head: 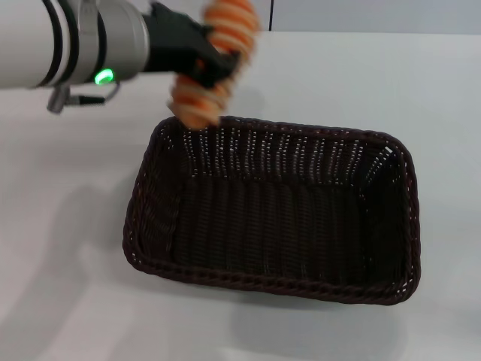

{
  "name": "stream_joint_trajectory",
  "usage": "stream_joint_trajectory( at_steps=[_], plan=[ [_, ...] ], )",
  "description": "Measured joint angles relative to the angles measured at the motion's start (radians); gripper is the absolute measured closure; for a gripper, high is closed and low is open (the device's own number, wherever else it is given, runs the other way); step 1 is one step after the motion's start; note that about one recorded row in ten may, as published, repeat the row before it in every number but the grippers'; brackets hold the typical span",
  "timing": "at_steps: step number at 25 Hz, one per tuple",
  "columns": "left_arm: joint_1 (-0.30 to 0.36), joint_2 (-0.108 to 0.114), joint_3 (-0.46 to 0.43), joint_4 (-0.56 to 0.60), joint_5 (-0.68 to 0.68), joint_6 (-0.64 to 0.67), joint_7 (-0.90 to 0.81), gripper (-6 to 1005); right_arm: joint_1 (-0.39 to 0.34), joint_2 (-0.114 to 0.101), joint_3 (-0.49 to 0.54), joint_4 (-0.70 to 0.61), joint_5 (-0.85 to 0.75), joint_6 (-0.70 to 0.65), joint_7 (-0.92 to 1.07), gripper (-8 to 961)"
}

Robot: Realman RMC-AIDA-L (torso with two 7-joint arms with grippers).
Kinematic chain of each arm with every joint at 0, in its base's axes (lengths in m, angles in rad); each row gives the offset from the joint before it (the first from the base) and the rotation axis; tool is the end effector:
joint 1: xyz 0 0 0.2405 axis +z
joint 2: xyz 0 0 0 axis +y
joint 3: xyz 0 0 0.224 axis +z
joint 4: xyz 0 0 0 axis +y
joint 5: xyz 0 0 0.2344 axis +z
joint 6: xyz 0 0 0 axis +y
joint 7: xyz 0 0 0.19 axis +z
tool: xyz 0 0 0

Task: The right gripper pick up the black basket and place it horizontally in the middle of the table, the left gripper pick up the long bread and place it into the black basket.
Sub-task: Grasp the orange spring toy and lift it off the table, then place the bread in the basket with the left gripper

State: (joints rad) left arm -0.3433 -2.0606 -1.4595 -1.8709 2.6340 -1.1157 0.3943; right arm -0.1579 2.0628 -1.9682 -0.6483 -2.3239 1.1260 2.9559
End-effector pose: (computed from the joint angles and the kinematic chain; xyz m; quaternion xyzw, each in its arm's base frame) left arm -0.0596 0.3786 0.0055 -0.9142 -0.1831 -0.0236 0.3609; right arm 0.4040 0.2503 0.0538 -0.5124 0.3017 0.1951 0.7800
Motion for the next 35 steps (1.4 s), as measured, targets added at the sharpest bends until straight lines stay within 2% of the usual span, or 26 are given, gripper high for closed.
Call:
stream_joint_trajectory(
  at_steps=[2,4,5,10,20,27,31,33,35],
  plan=[
    [0.014,0.0,-0.005,-0.04,-0.086,-0.062,0.054,550,0.002,-0.002,0.0,0.0,0.0,0.0,0.0,109],
    [0.014,0.0,-0.005,-0.04,-0.086,-0.062,0.054,571,0.002,-0.002,0.001,0.0,0.0,0.002,0.0,109],
    [0.035,0.0,-0.011,-0.073,-0.187,-0.136,0.115,581,0.002,-0.002,0.001,0.0,0.0,0.004,0.0,110],
    [0.029,-0.001,-0.053,-0.073,-0.287,-0.265,0.162,610,-0.002,-0.006,0.002,-0.004,0.0,0.004,0.0,110],
    [0.022,-0.003,-0.062,-0.023,-0.305,-0.241,0.201,525,-0.005,-0.007,-0.003,-0.009,0.0,0.009,0.0,109],
    [0.022,-0.002,-0.064,-0.02,-0.306,-0.237,0.206,256,-0.01,-0.006,-0.003,-0.01,0.0,0.017,0.0,110],
    [0.041,-0.003,-0.072,0.005,-0.247,-0.049,0.235,137,-0.01,-0.002,-0.002,-0.009,0.0,0.035,0.0,109],
    [0.06,-0.004,-0.068,0.054,-0.207,0.132,0.266,139,-0.009,-0.002,-0.006,-0.009,0.0,0.04,0.0,109],
    [0.079,-0.005,-0.062,0.136,-0.185,0.38,0.3,141,-0.008,-0.002,-0.007,-0.009,0.0,0.041,0.0,109]
  ],
)
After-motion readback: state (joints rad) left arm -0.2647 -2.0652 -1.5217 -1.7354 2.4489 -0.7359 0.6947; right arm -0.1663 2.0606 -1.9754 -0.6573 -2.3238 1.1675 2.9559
